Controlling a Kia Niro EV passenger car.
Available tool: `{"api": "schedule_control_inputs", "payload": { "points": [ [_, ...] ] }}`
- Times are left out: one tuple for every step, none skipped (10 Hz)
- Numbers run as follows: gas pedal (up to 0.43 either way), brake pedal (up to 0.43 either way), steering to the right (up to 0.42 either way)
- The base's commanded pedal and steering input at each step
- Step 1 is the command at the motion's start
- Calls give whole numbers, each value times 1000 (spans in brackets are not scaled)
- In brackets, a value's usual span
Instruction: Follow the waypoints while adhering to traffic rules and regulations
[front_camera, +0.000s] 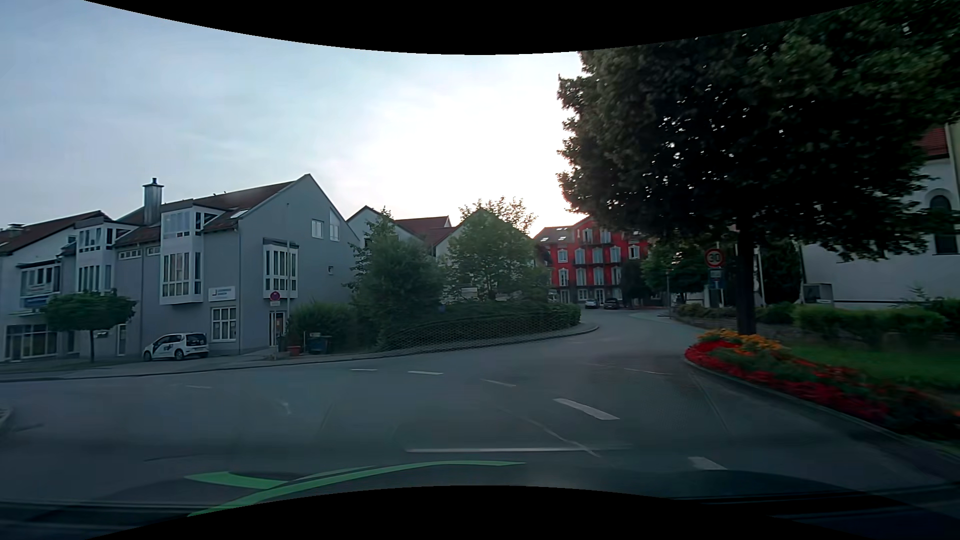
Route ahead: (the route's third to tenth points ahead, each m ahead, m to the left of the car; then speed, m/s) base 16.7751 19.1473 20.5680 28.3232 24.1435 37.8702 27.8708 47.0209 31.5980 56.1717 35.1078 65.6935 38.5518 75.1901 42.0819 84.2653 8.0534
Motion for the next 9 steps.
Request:
{"api": "schedule_control_inputs", "payload": {
  "points": [
    [67, 0, -211],
    [67, 0, -218],
    [67, 0, -226],
    [67, 0, -232],
    [67, 0, -237],
    [67, 0, -244],
    [67, 0, -248],
    [67, 0, -252],
    [67, 0, -261]
  ]
}}
